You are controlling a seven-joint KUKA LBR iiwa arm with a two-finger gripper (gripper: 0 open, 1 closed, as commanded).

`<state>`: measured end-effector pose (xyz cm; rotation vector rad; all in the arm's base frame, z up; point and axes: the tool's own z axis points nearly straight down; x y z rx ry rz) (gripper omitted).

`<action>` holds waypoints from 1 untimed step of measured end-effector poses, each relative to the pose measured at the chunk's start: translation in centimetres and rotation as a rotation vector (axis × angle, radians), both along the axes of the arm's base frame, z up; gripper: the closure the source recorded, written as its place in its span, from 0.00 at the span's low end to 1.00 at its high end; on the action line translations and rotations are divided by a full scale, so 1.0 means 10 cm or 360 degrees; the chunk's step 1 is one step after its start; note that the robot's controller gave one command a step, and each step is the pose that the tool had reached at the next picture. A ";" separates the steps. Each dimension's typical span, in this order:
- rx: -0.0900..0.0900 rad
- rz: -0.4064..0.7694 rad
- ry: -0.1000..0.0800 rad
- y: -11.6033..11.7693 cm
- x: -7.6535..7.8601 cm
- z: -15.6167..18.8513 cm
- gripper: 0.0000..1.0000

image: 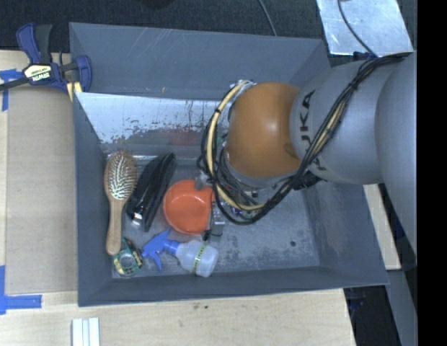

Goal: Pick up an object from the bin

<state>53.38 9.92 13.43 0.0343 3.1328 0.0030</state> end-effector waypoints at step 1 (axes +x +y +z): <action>-0.0004 0.0317 -0.0005 0.01 0.06 -0.37 0.00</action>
Offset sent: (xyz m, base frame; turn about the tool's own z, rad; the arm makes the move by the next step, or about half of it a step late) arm 0.0066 -0.0021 -0.0282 -0.0118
